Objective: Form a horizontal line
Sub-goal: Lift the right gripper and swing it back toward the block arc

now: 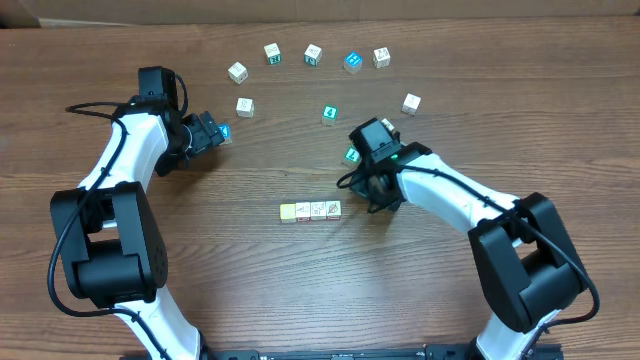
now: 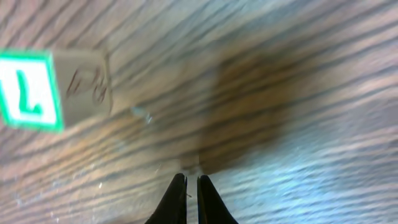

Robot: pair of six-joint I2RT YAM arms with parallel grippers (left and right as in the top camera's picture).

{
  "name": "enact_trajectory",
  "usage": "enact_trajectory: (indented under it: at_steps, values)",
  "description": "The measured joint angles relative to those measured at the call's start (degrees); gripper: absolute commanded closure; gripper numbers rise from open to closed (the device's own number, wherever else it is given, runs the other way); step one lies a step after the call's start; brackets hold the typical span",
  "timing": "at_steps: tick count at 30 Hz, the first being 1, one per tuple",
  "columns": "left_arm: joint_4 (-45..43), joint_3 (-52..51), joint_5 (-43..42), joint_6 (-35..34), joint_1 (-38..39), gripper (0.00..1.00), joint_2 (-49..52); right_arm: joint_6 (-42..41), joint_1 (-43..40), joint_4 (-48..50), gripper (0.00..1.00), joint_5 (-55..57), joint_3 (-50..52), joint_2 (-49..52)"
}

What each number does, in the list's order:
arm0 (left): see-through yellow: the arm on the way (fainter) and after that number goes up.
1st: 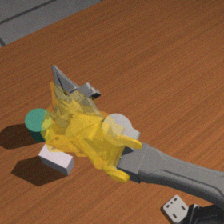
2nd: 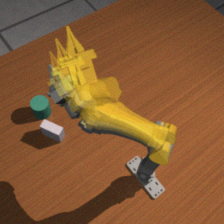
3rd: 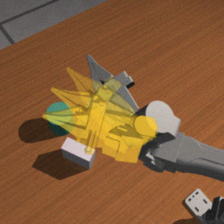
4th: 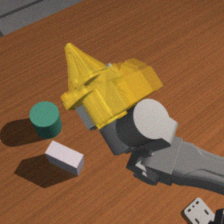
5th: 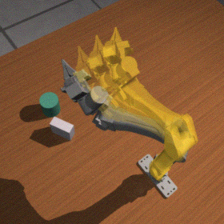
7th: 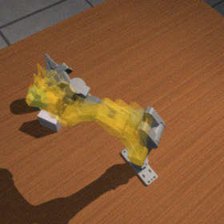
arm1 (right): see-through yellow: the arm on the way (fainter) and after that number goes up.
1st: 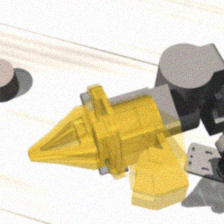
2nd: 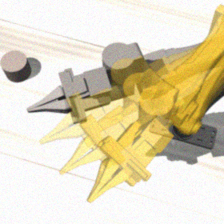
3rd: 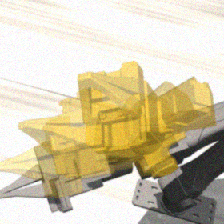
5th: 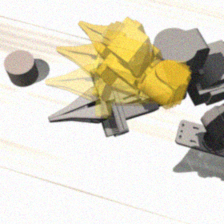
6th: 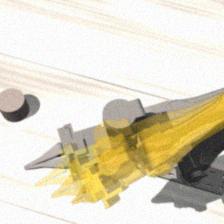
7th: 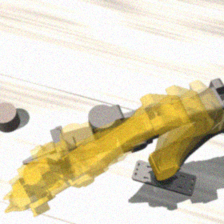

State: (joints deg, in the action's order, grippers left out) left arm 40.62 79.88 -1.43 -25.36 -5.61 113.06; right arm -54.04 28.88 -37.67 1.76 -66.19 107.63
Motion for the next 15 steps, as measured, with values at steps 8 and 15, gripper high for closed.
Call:
enact_trajectory:
  at_steps: [8,15]
  values:
    - [0.00,0.00,0.02,0.02,0.00,0.00,0.00,0.02,-4.52,2.01,0.96,-0.02,0.00,0.00]
    - [0.00,0.00,0.00,0.00,0.00,0.00,0.00,0.02,-9.64,2.23,0.93,0.00,0.00,0.00]
